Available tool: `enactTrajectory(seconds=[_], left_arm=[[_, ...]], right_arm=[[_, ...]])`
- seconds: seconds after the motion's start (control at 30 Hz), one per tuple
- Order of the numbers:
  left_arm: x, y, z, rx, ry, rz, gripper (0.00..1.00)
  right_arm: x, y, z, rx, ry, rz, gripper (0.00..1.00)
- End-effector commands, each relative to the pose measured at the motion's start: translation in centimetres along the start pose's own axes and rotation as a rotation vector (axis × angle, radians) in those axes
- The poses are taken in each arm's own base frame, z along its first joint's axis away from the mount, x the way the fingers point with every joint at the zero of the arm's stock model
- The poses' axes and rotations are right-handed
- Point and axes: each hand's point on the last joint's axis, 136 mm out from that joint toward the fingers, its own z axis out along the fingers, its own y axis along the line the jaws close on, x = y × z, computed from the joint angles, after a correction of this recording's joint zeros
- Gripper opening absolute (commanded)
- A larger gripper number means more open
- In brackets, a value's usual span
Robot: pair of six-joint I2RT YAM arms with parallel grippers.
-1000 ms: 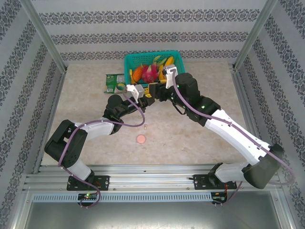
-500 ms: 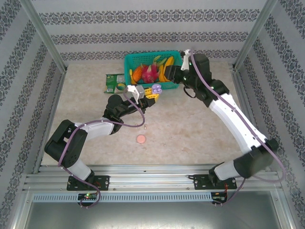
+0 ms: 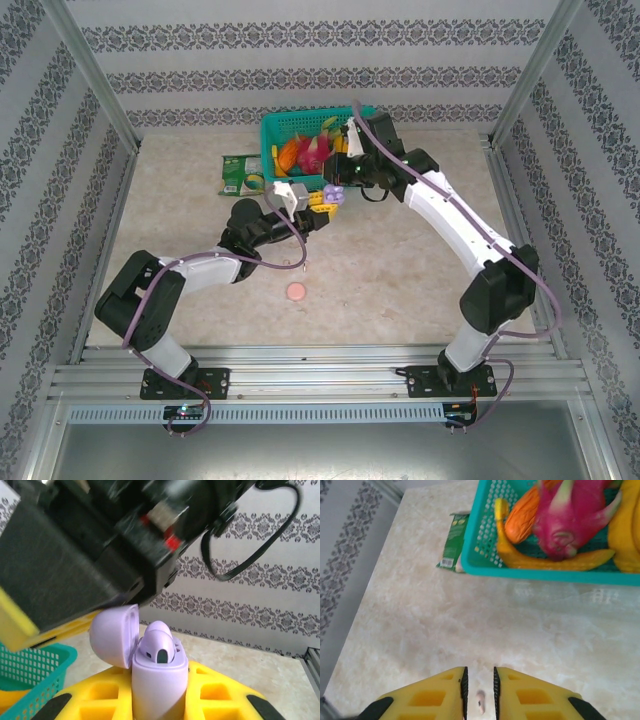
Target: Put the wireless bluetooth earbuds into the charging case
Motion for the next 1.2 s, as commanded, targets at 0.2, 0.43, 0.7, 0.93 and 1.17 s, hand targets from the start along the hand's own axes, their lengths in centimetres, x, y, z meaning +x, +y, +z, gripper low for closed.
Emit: enactTrajectory(seconds=[0.2,0.43,0.7,0.93,1.17], left_arm=[[-1.7,0.6,1.3,-0.016,-0.050,0.012,0.00],[0.2,1.2,2.7,-0.043,0.039,-0.099,0.00],[7.8,0.6,8.1,-0.125,0.245,-0.558,0.00],[15.9,2.0,10.5,-0.352,0.426,-0.917,0.00],[19.5,4.3,10.0,-0.594,0.518,-1.046,0.00]], right_arm=[[3.8,-1.6,-4.5,0.015,-0.027,0.052,0.22],[4.1,-8.0,-8.0,0.178,-0.169,0.209,0.31],[8.6,-13.3,-8.9,0.275,-0.192,0.341,0.34],[11.1,-15.6,-8.3,0.322,-0.173,0.351,0.35],[11.9,-16.2,-8.1,0.304,-0.166,0.360,0.37]])
